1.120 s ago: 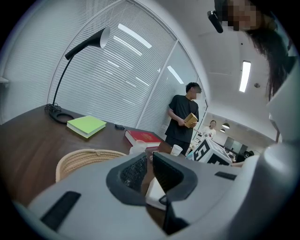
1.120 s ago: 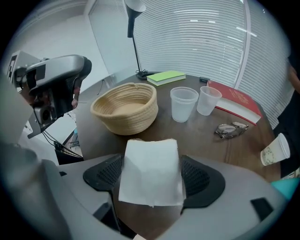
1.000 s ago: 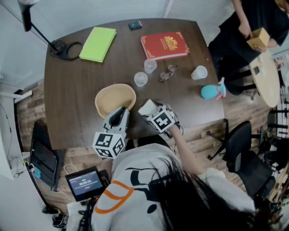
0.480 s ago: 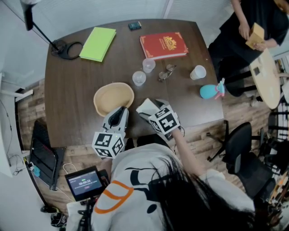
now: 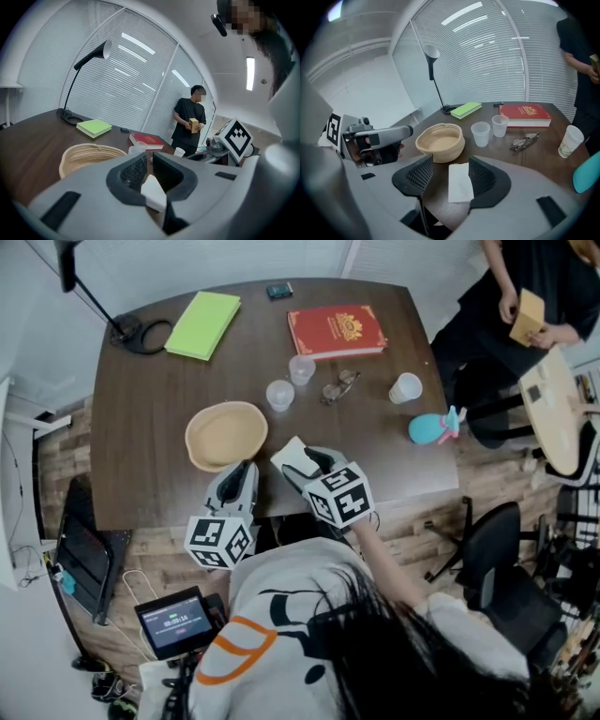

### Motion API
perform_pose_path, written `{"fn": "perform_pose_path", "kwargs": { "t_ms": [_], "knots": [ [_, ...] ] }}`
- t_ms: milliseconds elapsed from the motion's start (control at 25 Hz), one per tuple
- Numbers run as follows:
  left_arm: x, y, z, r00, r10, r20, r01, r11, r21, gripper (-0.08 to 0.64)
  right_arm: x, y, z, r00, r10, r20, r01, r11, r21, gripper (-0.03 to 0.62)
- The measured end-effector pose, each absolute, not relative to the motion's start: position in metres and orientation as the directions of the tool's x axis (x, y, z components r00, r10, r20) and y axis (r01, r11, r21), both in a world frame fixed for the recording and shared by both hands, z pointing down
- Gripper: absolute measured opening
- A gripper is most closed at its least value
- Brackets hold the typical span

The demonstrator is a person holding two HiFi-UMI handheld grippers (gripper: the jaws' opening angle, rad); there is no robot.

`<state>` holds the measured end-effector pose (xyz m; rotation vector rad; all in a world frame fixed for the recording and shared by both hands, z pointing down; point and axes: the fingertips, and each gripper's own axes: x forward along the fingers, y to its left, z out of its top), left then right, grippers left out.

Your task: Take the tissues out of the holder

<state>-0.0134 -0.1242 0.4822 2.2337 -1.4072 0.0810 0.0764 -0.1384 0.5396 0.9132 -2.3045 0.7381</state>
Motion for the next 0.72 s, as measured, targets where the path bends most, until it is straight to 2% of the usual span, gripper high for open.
{"fn": "perform_pose_path", "kwargs": {
  "t_ms": [480, 720],
  "knots": [
    [-0.003, -0.073, 0.495, 0.379, -0.857, 0.349, -0.898, -0.248, 0.364, 0.037, 0.087, -0.112, 0.534, -0.655, -0.428, 0.622, -0.696, 0.663, -0.276, 0.055],
    [-0.007, -0.060, 0.493, 0.371, -0.860, 0.350, -0.902, -0.244, 0.356, 0.037, 0.082, -0.095, 0.535, -0.664, -0.425, 0.615, -0.694, 0.657, -0.294, 0.026]
  ]
}}
